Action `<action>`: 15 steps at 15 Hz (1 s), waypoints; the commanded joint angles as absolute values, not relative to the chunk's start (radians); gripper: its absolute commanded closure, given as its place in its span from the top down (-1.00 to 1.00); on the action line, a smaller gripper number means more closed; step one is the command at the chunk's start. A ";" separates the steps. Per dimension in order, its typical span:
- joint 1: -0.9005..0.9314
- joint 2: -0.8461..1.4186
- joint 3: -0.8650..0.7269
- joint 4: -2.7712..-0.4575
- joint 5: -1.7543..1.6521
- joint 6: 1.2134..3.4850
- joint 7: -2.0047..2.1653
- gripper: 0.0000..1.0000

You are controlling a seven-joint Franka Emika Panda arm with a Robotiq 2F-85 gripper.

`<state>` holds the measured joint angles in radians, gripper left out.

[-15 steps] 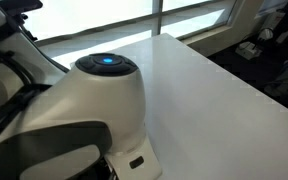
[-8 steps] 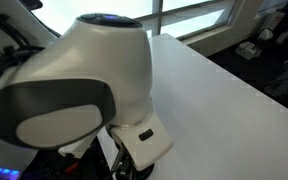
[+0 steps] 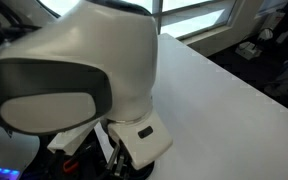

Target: Remove the marker from the cup and put it on the table

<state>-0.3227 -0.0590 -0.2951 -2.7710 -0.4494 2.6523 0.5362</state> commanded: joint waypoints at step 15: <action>-0.353 -0.038 -0.319 -2.786 -0.433 2.594 0.447 -0.89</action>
<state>-0.3478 -0.0250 -0.3095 -2.7706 -0.4474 2.6054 0.5006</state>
